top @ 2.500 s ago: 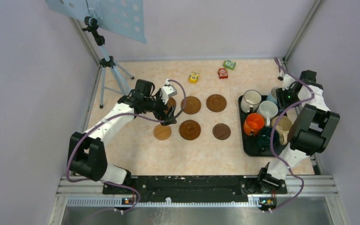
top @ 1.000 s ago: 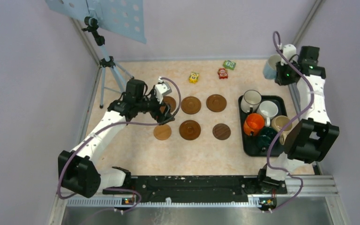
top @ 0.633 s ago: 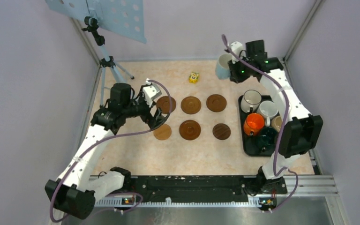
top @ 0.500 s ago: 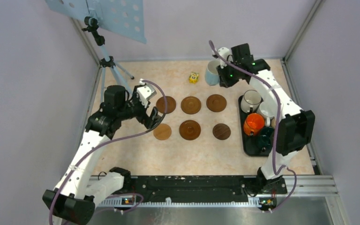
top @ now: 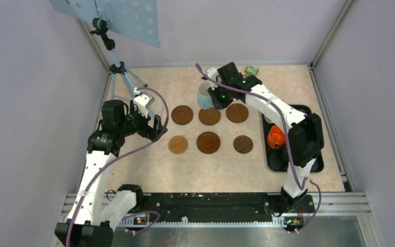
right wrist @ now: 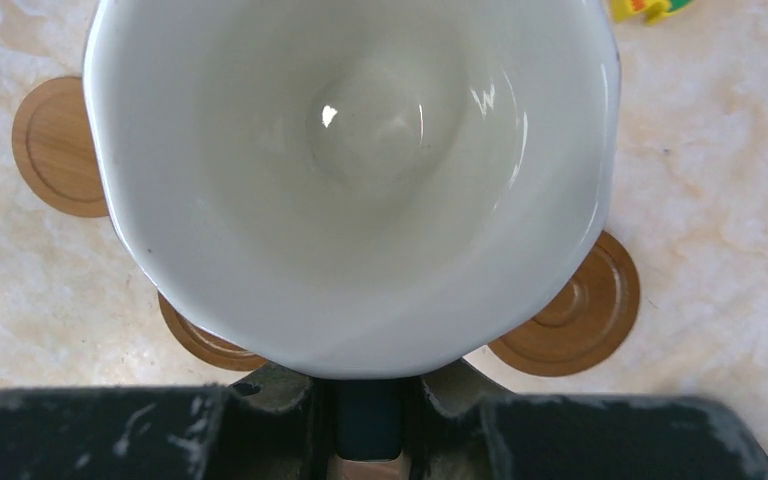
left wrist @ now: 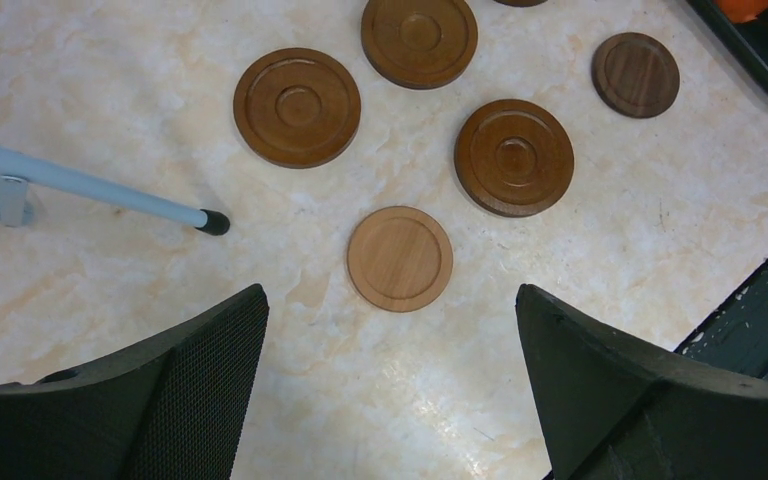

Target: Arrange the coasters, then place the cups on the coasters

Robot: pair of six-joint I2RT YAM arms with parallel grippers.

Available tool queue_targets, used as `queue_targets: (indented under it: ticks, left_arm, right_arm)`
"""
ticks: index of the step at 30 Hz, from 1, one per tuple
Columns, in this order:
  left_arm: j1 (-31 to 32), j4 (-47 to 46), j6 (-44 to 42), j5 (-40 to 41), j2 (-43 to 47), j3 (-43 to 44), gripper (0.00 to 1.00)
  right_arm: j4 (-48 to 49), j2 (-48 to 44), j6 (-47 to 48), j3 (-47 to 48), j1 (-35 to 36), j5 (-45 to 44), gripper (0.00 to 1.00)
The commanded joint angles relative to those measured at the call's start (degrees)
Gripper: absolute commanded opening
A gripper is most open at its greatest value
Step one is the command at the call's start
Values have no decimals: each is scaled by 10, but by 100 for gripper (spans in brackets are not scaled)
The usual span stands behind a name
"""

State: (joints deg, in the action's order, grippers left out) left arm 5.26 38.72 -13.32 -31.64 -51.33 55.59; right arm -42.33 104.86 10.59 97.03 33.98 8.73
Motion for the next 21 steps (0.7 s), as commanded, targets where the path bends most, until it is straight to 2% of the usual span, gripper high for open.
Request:
queue_targets:
  ticks: [1, 9, 21]
  left_arm:
    - [-17, -20, 22, -33, 18, 7, 99]
    - [-71, -31, 46, -61, 17, 9, 99]
    - [-101, -32, 54, -83, 6, 16, 99]
  right_arm:
    - [70, 11, -21, 27, 25, -15, 0]
    - [99, 54, -52, 63, 58, -51, 0]
    - [118, 148, -75, 146, 117, -81, 0]
